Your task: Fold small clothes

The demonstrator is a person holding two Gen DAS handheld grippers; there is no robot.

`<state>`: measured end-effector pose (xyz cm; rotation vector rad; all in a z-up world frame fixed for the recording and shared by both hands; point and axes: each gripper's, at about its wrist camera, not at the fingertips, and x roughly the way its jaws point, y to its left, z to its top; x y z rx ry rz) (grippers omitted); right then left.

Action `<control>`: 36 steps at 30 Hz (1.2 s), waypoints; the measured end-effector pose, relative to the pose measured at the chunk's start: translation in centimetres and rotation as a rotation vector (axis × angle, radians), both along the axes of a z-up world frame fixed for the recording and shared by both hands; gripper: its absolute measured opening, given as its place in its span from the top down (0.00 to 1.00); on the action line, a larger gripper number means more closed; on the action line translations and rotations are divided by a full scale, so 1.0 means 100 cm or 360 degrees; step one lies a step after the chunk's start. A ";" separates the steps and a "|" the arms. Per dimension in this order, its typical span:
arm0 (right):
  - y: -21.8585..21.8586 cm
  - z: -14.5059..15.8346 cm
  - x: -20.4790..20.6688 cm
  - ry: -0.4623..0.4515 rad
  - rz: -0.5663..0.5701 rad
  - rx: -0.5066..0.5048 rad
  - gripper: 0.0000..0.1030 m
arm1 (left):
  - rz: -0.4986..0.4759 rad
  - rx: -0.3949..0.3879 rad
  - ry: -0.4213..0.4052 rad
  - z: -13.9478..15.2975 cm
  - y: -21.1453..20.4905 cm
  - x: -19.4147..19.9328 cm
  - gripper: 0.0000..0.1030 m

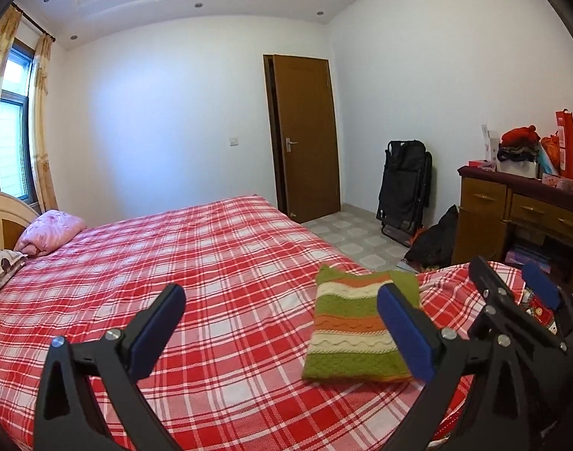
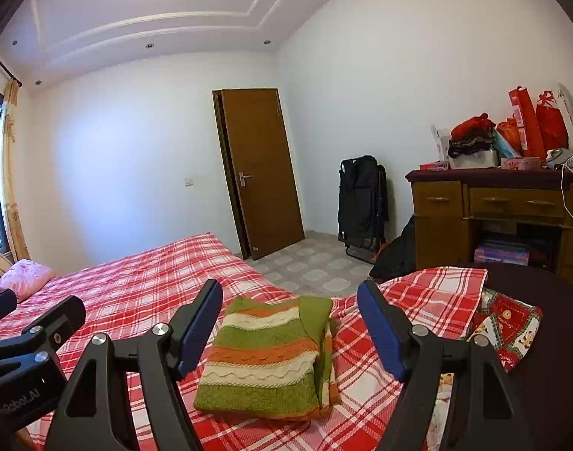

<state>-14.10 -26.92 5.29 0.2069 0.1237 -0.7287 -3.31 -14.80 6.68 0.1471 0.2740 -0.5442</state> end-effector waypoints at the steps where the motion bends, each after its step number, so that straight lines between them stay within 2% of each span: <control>1: 0.000 0.000 -0.001 -0.0001 -0.0001 0.0002 0.27 | -0.0003 0.0001 0.0005 -0.001 -0.001 0.001 0.00; 9: -0.005 -0.003 -0.001 0.0005 -0.0020 0.0036 0.27 | 0.0000 0.0012 0.0048 -0.005 -0.004 0.007 0.00; 36: -0.004 -0.005 -0.001 0.0003 -0.0019 0.0047 0.27 | -0.0006 0.0018 0.0043 -0.009 -0.002 0.008 0.00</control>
